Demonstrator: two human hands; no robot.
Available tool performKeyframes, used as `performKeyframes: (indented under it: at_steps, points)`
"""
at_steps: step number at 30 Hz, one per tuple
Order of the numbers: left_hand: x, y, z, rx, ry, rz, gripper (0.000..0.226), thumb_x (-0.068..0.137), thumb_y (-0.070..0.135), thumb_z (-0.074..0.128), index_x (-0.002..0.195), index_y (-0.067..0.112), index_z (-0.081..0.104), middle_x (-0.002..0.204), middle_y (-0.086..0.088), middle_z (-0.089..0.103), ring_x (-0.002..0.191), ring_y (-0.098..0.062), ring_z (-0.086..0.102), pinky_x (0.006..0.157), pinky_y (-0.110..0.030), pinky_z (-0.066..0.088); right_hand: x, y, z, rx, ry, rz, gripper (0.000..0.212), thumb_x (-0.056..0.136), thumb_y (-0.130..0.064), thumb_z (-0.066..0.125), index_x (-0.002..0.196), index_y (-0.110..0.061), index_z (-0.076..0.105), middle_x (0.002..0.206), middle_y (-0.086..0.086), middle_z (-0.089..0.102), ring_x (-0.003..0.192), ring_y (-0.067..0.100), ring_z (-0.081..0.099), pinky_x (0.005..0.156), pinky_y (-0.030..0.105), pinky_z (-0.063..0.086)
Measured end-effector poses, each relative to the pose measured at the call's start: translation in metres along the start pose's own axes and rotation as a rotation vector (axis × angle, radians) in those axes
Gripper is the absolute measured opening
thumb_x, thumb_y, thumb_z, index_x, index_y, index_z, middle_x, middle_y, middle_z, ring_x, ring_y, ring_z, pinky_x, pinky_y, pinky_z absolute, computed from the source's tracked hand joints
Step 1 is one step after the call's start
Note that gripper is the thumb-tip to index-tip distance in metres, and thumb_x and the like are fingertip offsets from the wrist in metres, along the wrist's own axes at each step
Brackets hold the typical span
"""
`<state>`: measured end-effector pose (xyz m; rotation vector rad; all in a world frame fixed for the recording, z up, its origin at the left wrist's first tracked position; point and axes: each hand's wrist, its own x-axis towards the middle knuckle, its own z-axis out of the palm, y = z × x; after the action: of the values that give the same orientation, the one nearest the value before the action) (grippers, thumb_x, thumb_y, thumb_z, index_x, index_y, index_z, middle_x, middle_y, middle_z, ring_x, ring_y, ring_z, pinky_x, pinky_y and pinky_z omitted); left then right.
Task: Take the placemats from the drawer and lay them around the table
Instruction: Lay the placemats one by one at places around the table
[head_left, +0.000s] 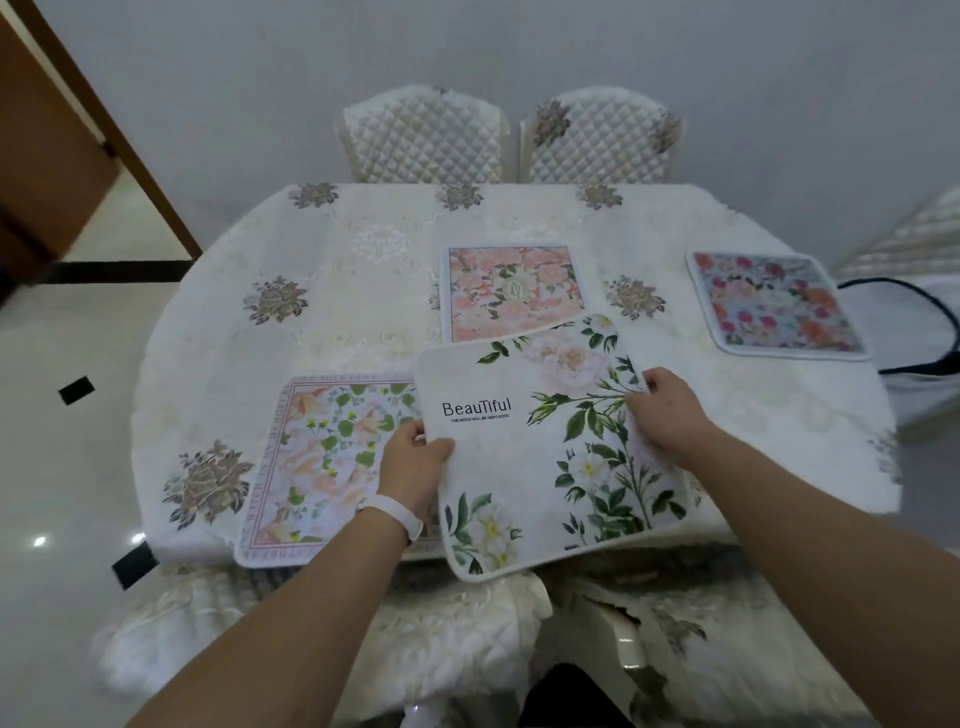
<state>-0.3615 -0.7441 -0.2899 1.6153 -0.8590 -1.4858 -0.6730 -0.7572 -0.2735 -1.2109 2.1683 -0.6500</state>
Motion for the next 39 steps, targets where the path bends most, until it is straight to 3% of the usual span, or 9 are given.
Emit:
performKeyframes:
  at_steps: [7, 12, 15, 17, 20, 23, 26, 31, 39]
  points:
    - [-0.016, 0.003, 0.055, -0.002, -0.028, 0.014, 0.015, 0.089, 0.004, 0.062, 0.098, 0.015, 0.063, 0.095, -0.008, 0.071, 0.083, -0.027, 0.070, 0.072, -0.041, 0.059, 0.010, 0.044, -0.042, 0.052, 0.012, 0.049, 0.030, 0.091, -0.019, 0.053, 0.120, -0.013, 0.057, 0.109, 0.009, 0.063, 0.089, 0.025, 0.060, 0.070, 0.031, 0.043]
    - [-0.013, -0.012, 0.109, 0.028, 0.017, -0.001, 0.022, 0.088, 0.005, 0.062, 0.108, 0.014, 0.062, 0.100, -0.010, 0.071, 0.087, -0.029, 0.069, 0.075, -0.043, 0.059, 0.030, 0.088, -0.064, 0.094, -0.004, 0.048, 0.011, 0.091, -0.014, 0.051, 0.100, -0.015, 0.058, 0.089, 0.004, 0.063, 0.074, 0.014, 0.056, 0.055, 0.027, 0.039]
    - [-0.019, -0.028, 0.149, 0.029, 0.082, -0.037, 0.022, 0.087, 0.004, 0.062, 0.099, 0.022, 0.060, 0.100, -0.008, 0.071, 0.086, -0.028, 0.069, 0.070, -0.037, 0.056, 0.046, 0.116, -0.085, 0.130, -0.052, 0.077, 0.010, 0.091, -0.012, 0.051, 0.096, -0.018, 0.058, 0.087, 0.003, 0.063, 0.073, 0.016, 0.058, 0.054, 0.027, 0.041]
    - [-0.023, -0.038, 0.175, 0.048, 0.109, -0.048, 0.022, 0.086, 0.004, 0.062, 0.098, 0.022, 0.059, 0.100, -0.009, 0.070, 0.085, -0.028, 0.068, 0.070, -0.038, 0.056, 0.059, 0.133, -0.098, 0.160, -0.086, 0.080, 0.011, 0.091, -0.011, 0.051, 0.097, -0.017, 0.057, 0.087, 0.003, 0.063, 0.074, 0.019, 0.059, 0.054, 0.028, 0.041]
    - [-0.026, -0.044, 0.207, 0.072, 0.157, -0.047, 0.033, 0.085, 0.008, 0.062, 0.115, 0.021, 0.055, 0.099, -0.008, 0.071, 0.086, -0.029, 0.069, 0.075, -0.044, 0.058, 0.073, 0.153, -0.115, 0.192, -0.133, 0.081, 0.014, 0.091, -0.010, 0.051, 0.103, -0.017, 0.055, 0.086, 0.001, 0.060, 0.069, 0.016, 0.057, 0.049, 0.026, 0.039]
    - [-0.030, -0.044, 0.231, 0.082, 0.183, -0.042, 0.040, 0.086, 0.010, 0.062, 0.120, 0.028, 0.049, 0.096, -0.006, 0.070, 0.084, -0.028, 0.069, 0.068, -0.040, 0.057, 0.084, 0.174, -0.128, 0.219, -0.172, 0.096, 0.017, 0.091, -0.009, 0.050, 0.105, -0.016, 0.055, 0.086, 0.003, 0.061, 0.063, 0.016, 0.054, 0.048, 0.026, 0.039]
    - [-0.026, -0.043, 0.249, 0.119, 0.191, -0.035, 0.041, 0.085, 0.009, 0.061, 0.120, 0.028, 0.050, 0.097, -0.006, 0.070, 0.083, -0.027, 0.069, 0.065, -0.038, 0.057, 0.094, 0.189, -0.136, 0.248, -0.187, 0.122, 0.016, 0.091, -0.011, 0.051, 0.104, -0.017, 0.056, 0.087, 0.003, 0.062, 0.066, 0.018, 0.056, 0.050, 0.026, 0.042]
    - [-0.012, -0.045, 0.267, 0.184, 0.203, -0.048, 0.044, 0.084, 0.008, 0.060, 0.123, 0.025, 0.053, 0.100, -0.005, 0.069, 0.087, -0.027, 0.068, 0.076, -0.043, 0.058, 0.108, 0.206, -0.135, 0.261, -0.188, 0.152, 0.014, 0.090, -0.010, 0.053, 0.103, -0.017, 0.056, 0.086, 0.000, 0.060, 0.068, 0.016, 0.056, 0.050, 0.027, 0.042]
    - [0.018, -0.051, 0.272, 0.260, 0.206, -0.074, 0.035, 0.081, 0.011, 0.060, 0.111, 0.028, 0.054, 0.099, -0.003, 0.070, 0.084, -0.024, 0.069, 0.072, -0.039, 0.058, 0.121, 0.221, -0.118, 0.220, -0.203, 0.183, 0.016, 0.089, -0.006, 0.052, 0.101, -0.018, 0.055, 0.085, -0.005, 0.058, 0.070, 0.011, 0.056, 0.049, 0.025, 0.037]
